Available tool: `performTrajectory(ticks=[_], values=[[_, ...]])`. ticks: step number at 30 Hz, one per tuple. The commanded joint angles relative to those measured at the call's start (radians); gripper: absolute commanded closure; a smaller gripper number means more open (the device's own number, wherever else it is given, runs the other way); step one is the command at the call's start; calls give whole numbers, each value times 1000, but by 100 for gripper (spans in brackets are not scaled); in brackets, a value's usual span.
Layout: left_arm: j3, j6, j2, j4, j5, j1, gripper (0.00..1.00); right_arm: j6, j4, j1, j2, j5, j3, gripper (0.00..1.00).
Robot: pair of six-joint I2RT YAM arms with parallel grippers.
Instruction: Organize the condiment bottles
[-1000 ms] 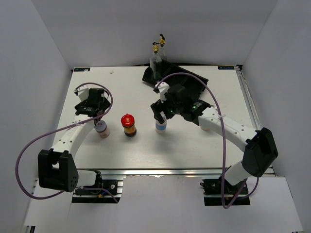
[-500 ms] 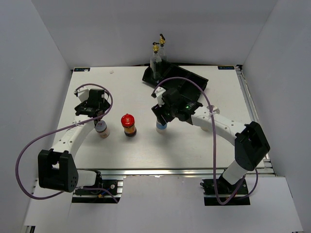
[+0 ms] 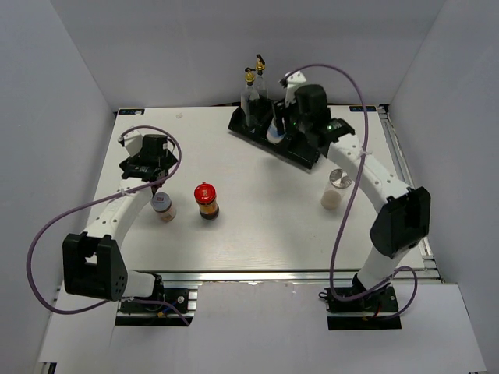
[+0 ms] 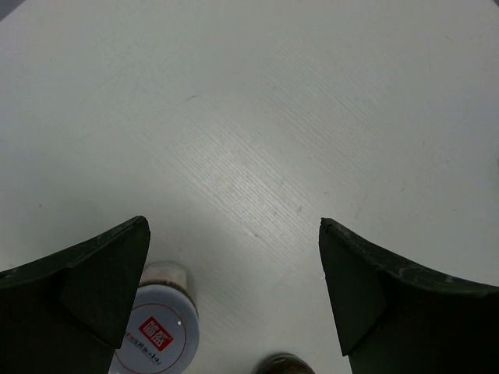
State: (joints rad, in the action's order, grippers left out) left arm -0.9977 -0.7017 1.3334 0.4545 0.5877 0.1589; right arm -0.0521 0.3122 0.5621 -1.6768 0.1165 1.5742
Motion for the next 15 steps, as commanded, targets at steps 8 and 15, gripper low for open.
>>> performTrajectory(ticks=[8, 15], values=[[-101, 37, 89, -106, 12, -4, 2, 8, -91, -191, -352, -47, 464, 93], [-121, 51, 121, -129, 14, -5, 2, 37, -142, -243, -509, -150, 578, 92]])
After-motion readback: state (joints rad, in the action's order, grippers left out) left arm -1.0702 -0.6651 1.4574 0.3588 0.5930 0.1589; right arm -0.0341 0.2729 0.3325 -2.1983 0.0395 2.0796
